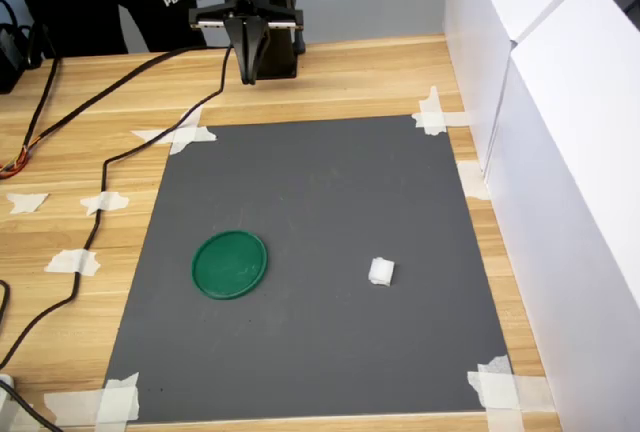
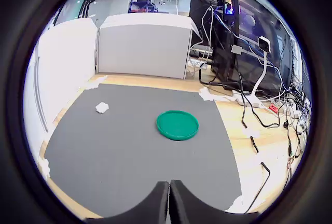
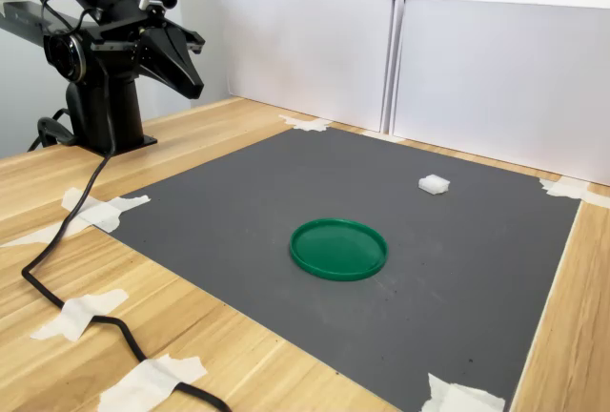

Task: Grasp a white terminal and put it on the green lid.

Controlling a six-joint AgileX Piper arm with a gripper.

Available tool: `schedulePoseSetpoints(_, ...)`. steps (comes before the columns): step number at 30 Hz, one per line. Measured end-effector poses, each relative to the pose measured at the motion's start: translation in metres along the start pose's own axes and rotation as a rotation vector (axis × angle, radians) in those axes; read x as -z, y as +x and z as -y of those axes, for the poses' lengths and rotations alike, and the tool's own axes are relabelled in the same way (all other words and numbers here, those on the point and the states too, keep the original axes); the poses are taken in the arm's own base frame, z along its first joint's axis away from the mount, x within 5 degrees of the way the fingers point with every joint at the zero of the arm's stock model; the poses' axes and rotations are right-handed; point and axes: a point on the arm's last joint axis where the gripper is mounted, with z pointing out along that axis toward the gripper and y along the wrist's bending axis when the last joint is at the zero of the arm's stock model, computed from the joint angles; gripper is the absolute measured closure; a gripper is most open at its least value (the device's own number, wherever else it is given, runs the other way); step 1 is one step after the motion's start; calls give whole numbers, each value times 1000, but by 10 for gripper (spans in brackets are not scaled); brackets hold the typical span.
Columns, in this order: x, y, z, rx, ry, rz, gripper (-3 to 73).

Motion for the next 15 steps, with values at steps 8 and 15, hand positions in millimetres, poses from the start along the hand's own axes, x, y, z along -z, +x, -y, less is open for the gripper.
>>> schedulePoseSetpoints(8, -18, -47, 6, 9, -10, -135, 711)
schedulePoseSetpoints(15, -48, -92, 10, 8, -18, -232, 711)
